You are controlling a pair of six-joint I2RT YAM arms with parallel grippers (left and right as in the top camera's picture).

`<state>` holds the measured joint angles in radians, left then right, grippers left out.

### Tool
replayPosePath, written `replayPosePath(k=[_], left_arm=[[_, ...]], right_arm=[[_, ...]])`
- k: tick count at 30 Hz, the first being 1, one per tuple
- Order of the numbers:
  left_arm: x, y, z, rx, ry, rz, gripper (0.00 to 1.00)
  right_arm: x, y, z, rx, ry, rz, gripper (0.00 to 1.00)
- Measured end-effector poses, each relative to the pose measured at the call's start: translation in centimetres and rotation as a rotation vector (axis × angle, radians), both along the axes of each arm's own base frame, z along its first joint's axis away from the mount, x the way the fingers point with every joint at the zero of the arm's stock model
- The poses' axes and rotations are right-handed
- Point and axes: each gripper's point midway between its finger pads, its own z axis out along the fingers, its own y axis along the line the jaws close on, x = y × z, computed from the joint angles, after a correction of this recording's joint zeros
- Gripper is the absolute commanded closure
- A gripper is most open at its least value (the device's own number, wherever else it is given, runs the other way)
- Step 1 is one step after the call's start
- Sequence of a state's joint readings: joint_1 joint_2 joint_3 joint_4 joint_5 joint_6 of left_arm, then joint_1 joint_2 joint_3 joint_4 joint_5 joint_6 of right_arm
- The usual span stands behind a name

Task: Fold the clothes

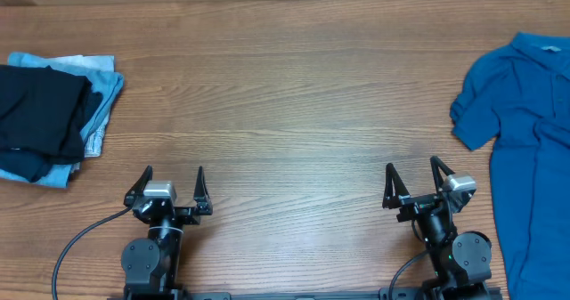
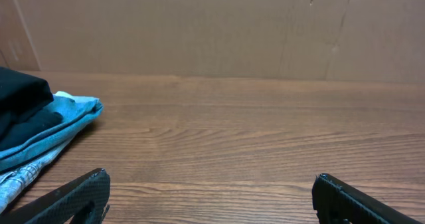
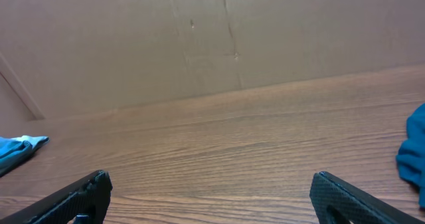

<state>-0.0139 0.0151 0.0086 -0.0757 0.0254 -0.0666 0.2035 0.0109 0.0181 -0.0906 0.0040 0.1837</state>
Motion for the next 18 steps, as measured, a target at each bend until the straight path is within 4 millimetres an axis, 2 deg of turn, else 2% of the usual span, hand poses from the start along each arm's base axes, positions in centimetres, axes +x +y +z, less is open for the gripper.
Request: replayPosePath(k=[8, 18], left_arm=[[0.00, 0.01, 0.00, 0.000, 0.000, 0.000, 0.00], [0.00, 0.01, 0.00, 0.000, 0.000, 0.000, 0.00]], right_arm=[[0.17, -0.82, 0.17, -0.064, -0.020, -0.047, 0.00], [0.18, -0.88, 0.22, -0.073, -0.023, -0.050, 0.00]])
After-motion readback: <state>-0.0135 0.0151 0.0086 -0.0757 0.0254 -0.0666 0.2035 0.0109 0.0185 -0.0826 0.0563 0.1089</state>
